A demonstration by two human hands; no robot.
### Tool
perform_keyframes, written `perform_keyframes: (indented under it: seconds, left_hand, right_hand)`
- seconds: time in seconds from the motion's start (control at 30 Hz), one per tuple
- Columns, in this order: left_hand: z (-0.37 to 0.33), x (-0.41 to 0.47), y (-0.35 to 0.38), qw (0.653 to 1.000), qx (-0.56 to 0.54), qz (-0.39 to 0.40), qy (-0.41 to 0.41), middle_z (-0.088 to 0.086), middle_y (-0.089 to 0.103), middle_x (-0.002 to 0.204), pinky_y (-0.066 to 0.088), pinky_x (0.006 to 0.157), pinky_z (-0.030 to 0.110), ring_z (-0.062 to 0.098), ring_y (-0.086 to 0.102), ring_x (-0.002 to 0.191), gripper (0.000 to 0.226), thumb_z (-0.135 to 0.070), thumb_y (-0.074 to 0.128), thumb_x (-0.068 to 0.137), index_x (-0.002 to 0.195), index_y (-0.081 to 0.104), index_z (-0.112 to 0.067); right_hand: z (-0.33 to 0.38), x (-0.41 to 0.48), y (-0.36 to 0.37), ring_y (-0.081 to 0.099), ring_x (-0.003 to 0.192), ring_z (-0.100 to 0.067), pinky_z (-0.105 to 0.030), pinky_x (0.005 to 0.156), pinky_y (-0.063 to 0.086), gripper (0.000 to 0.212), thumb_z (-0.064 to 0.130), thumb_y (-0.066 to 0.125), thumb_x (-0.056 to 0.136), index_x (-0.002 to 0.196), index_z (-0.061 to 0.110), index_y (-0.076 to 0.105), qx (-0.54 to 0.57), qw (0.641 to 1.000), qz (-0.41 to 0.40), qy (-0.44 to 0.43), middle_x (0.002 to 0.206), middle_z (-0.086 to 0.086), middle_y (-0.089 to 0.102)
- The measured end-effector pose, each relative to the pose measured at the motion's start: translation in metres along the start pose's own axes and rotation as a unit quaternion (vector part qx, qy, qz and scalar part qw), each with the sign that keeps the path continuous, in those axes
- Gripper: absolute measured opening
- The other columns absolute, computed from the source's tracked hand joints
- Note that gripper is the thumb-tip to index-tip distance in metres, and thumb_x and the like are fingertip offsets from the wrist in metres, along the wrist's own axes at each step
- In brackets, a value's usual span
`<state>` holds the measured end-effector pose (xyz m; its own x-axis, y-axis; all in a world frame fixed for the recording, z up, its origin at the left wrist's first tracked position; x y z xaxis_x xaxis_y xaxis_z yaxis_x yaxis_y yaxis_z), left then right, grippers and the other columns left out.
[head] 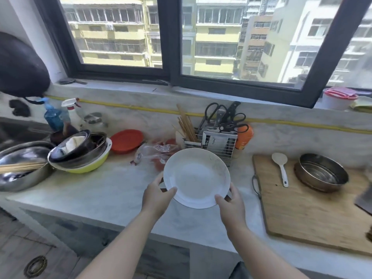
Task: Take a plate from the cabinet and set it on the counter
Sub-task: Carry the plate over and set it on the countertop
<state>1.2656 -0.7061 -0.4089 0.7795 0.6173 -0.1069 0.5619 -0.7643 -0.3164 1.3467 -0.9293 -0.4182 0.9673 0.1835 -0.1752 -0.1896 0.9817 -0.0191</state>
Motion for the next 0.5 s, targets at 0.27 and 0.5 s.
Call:
perform_keyframes:
  seconds: [0.27, 0.5]
  left_hand:
    - [0.034, 0.043, 0.019, 0.999, -0.007, 0.051, -0.017, -0.019, 0.064, 0.108, 0.054, 0.079, 0.038, 0.012, 0.067, 0.087, 0.058, -0.020, 0.069, 0.071, 0.122, 0.054, -0.043]
    - [0.065, 0.074, 0.061, 0.997, -0.016, 0.065, -0.043, -0.031, 0.064, 0.099, 0.054, 0.076, 0.036, 0.008, 0.068, 0.085, 0.053, -0.015, 0.069, 0.072, 0.106, 0.056, -0.054]
  right_hand:
    - [-0.030, 0.021, 0.012, 0.055, 0.113, -0.009, -0.032, 0.089, 0.046, 0.052, 0.008, 0.056, 0.081, 0.104, 0.054, 0.051, -0.007, 0.999, -0.031, 0.012, 0.121, 0.014, 0.057]
    - [-0.064, 0.065, -0.001, 0.053, 0.118, -0.012, -0.037, 0.098, 0.045, 0.054, 0.005, 0.057, 0.083, 0.128, 0.033, 0.049, -0.025, 0.999, -0.031, 0.035, 0.128, 0.007, 0.056]
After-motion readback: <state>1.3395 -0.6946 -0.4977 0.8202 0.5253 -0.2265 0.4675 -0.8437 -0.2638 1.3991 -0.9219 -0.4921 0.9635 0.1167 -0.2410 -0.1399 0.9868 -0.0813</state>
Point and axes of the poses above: each hand's wrist, its own x-axis towards the middle knuckle, its own y-axis out of the palm, z = x × y, the point moved 8 cm from there along x, towards the middle knuckle
